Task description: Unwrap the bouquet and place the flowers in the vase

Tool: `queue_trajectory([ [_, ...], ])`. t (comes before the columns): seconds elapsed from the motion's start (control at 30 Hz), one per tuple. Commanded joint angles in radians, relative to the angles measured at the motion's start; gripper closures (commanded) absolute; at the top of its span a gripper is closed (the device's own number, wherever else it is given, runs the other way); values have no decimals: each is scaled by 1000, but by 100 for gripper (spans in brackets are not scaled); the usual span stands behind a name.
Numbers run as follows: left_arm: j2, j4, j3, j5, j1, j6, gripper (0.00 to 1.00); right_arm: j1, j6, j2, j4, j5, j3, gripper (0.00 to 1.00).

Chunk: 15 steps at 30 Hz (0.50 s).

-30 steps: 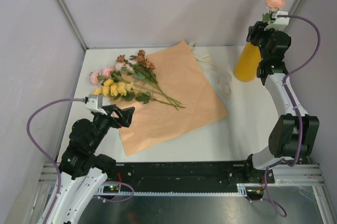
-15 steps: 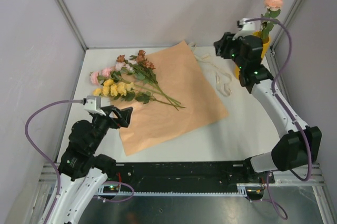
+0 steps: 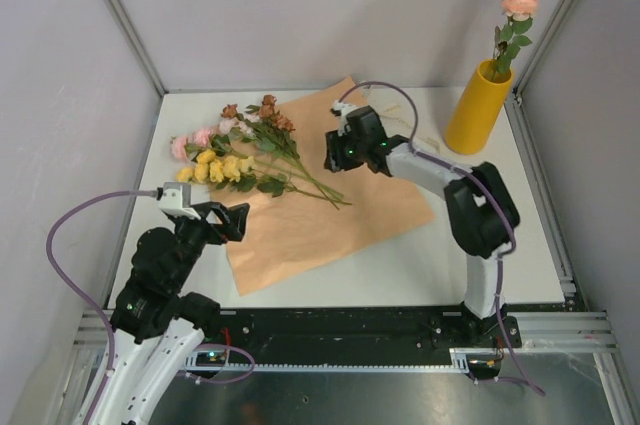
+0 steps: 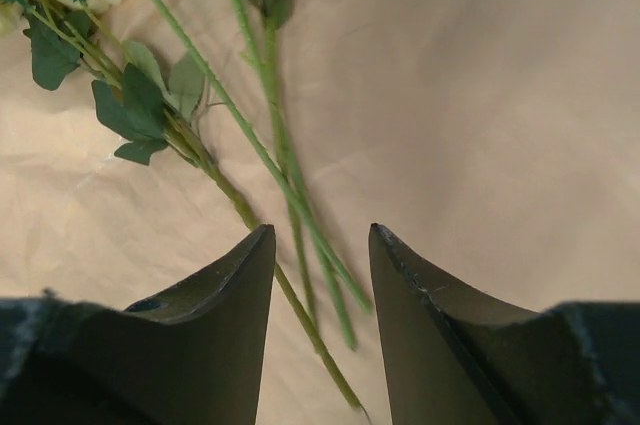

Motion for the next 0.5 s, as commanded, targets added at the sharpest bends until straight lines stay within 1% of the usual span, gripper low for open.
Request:
queue_trajectory([
  [0.0, 13, 7, 20, -14, -6, 26, 0, 48, 2, 138, -106, -51, 190, 53],
  [0.07, 15, 6, 21, -16, -6, 26, 0, 64, -11, 194, -139, -63, 240, 55],
  [0.13, 16, 5, 19, -19, -6, 24, 0, 73, -21, 225, -137, -80, 256, 56],
  [0.27, 22, 5, 21, -16, -6, 24, 0, 82, -41, 251, -117, -121, 251, 57],
  [0.47, 19, 6, 25, -13, -8, 20, 0, 86, -60, 277, -102, -116, 252, 59],
])
